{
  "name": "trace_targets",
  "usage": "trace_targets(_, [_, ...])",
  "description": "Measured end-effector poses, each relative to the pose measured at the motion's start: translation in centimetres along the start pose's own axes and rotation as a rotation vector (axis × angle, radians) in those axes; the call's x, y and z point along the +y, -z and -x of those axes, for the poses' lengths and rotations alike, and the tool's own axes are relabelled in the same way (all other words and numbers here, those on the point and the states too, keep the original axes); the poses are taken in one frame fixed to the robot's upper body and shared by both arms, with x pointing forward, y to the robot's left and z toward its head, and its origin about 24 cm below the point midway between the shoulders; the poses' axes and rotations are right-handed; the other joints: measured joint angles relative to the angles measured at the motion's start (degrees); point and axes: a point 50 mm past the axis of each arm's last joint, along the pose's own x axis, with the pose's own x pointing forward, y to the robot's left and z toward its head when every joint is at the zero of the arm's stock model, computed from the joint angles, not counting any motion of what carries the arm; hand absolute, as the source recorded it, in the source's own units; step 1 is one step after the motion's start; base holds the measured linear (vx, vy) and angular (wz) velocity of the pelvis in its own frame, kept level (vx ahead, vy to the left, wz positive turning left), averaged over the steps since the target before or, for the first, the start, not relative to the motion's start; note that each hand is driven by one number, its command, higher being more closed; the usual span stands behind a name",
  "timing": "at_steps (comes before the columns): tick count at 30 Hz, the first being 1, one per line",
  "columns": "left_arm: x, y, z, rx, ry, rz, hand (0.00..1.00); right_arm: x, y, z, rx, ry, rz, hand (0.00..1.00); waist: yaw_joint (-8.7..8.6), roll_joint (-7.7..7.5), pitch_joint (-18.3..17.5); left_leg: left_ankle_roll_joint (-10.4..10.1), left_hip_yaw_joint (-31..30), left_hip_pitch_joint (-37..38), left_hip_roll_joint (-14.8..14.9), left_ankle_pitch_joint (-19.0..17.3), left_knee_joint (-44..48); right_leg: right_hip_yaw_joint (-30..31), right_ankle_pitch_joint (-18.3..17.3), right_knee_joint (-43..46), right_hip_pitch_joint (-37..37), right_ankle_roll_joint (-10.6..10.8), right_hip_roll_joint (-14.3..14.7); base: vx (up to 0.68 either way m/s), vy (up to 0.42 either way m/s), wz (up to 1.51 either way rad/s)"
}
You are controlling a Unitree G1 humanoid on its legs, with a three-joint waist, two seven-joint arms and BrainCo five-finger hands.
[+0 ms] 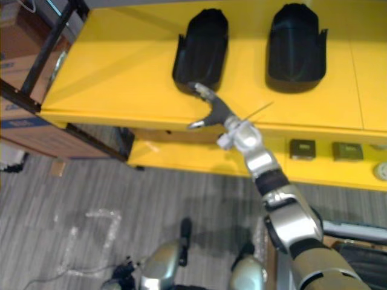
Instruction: Walk over and take plastic housings, then place them on the shelf
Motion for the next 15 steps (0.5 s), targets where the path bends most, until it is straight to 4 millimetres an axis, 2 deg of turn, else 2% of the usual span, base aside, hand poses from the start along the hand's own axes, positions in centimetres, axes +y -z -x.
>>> trace_targets(12, [-0.1, -0.3, 0.0, -0.021, 0.010, 0.001, 0.00, 1.0, -0.6, -0.5, -0.027, -0.021, 0.016, 0.00, -0.01, 0.01, -0.02, -0.24, 0.15, -0.02, 0.65, 0.15, -0.43, 0.02, 0.66, -1.79, 0.34, 0.07, 1.12, 0.00, -0.004, -0.01])
trace_targets(15, [0.0, -0.2, 0.0, -0.021, 0.007, -0.005, 0.00, 1.2, -2.7, -0.4, -0.129, -0.056, 0.026, 0.00, -0.21, -0.05, -0.05, -0.50, 0.90, 1.10, 0.99, 0.34, -1.98, 0.45, 1.30, -3.34, 0.90, 0.10, 1.78, 0.03, -0.017, -0.11])
